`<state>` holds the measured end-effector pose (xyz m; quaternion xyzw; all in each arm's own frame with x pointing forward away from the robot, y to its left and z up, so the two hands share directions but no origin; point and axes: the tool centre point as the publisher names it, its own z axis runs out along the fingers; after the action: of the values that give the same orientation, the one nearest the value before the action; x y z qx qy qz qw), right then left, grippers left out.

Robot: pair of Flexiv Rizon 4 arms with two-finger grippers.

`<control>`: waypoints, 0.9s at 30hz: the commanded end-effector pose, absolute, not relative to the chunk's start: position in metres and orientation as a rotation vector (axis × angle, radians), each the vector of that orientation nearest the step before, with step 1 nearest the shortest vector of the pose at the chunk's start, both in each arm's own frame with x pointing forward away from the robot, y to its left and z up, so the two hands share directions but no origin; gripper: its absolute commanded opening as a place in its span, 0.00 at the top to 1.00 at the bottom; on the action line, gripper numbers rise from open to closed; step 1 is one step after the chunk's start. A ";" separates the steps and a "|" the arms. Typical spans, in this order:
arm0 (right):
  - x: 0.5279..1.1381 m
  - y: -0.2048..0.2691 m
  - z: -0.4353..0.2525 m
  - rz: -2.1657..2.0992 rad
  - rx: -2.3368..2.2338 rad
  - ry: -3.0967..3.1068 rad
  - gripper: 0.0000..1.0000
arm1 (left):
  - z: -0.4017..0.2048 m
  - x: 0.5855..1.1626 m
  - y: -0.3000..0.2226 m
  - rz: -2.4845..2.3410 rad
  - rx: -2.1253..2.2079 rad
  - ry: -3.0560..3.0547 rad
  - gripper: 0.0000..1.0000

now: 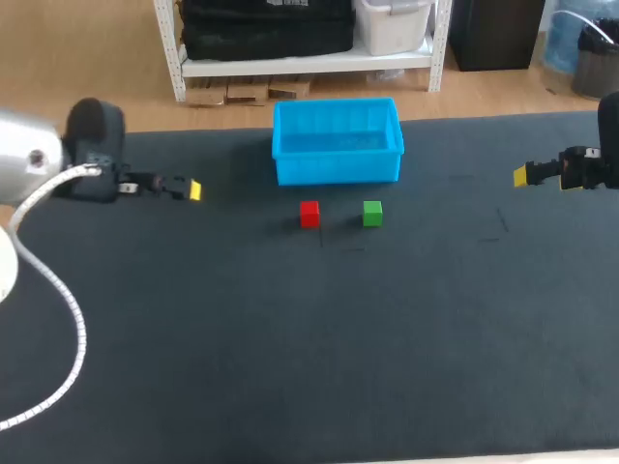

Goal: Use the left arm to pick the red cube and place it into the blue plastic box first, then use the right arm to grasp the green cube and put it into the same blue plastic box after the first action is fully finished.

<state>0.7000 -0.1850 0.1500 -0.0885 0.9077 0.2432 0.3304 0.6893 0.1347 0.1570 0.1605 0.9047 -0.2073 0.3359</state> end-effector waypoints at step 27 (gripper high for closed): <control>0.700 -0.185 0.150 0.636 -0.231 2.374 0.00 | 0.144 0.698 0.042 -0.252 0.252 2.510 0.00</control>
<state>0.7000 -0.1851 0.1500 -0.0884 0.9077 0.2432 0.3304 0.6977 0.0442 0.1439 0.1145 0.9372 -0.1536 0.2913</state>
